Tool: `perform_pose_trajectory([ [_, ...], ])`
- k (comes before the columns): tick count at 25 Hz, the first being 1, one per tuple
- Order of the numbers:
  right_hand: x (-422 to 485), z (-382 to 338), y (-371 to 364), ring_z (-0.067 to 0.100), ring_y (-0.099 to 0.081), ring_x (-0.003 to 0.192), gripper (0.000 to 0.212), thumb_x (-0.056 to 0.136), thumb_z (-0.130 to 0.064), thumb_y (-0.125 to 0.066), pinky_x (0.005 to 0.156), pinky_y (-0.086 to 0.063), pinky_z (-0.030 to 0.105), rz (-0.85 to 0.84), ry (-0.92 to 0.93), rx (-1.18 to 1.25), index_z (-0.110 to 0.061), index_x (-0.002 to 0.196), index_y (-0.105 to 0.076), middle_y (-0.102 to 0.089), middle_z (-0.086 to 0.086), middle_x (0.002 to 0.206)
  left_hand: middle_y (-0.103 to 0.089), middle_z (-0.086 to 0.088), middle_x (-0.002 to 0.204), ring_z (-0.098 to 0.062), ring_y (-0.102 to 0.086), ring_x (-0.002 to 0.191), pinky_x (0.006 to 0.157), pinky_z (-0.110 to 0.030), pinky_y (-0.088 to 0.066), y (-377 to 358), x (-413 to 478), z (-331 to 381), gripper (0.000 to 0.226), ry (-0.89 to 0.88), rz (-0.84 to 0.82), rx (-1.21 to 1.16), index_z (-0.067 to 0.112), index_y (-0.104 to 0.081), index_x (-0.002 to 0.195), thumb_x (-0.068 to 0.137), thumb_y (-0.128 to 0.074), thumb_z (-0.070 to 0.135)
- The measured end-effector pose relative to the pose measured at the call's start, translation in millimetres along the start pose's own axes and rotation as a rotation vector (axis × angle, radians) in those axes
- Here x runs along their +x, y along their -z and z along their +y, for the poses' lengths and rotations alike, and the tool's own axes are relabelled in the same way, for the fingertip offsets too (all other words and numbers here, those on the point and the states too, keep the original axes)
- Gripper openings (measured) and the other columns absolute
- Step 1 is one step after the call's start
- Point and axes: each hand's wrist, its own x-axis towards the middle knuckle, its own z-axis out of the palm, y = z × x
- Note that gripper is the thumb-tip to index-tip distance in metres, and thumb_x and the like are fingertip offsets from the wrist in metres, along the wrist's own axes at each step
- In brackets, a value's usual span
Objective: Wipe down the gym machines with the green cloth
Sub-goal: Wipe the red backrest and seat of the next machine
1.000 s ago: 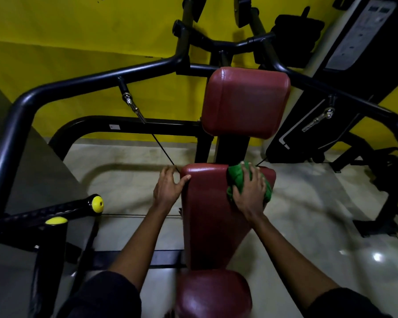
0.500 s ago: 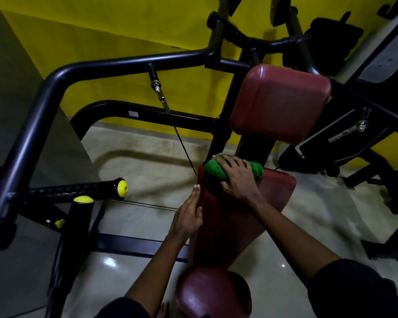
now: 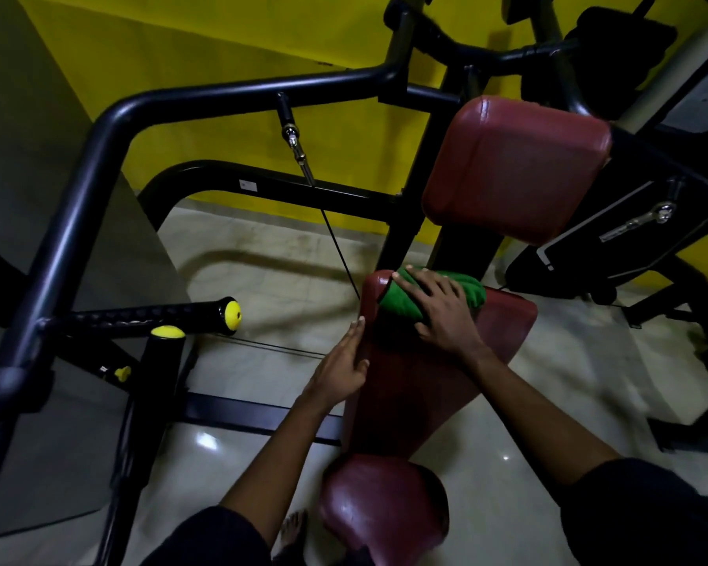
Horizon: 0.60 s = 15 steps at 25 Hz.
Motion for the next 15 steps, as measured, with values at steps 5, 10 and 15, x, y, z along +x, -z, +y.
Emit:
perform_pose_trajectory([
  [5,-9.1,-8.0,-11.8,0.027,-0.028,0.148,0.111,0.068,-0.028,-0.082,0.116,-0.022,0.047,0.032,0.004,-0.104,-0.030,0.159,-0.018,-0.022,-0.001,0.165,-0.023,-0.002,0.163,-0.015,-0.025,0.149,0.117,-0.028,-0.031,-39.8,-26.7,-13.7,0.081,0.100,0.026,-0.047,0.025,-0.010,0.159,0.088,-0.048,0.023],
  [10,27.9,-26.0,-17.2,0.032,-0.032,0.144,0.088,0.082,-0.033,-0.070,0.114,-0.026,0.053,0.042,0.173,-0.153,-0.023,0.158,-0.026,-0.031,0.003,0.161,-0.030,-0.009,0.159,-0.022,-0.032,0.145,0.112,-0.039,-0.039,-68.3,-36.1,-17.2,0.082,0.210,0.071,-0.111,0.019,-0.014,0.158,0.088,-0.056,0.012],
  [15,10.2,-10.3,-42.0,0.036,-0.016,0.152,0.080,0.088,-0.035,-0.048,0.118,-0.016,0.058,0.133,0.405,-0.271,-0.014,0.159,-0.019,-0.016,0.008,0.167,-0.028,-0.013,0.158,-0.027,-0.033,0.144,0.110,-0.039,-0.041,-86.3,-38.3,-27.5,0.079,0.316,0.102,-0.075,0.020,-0.023,0.156,0.084,-0.048,0.041],
])
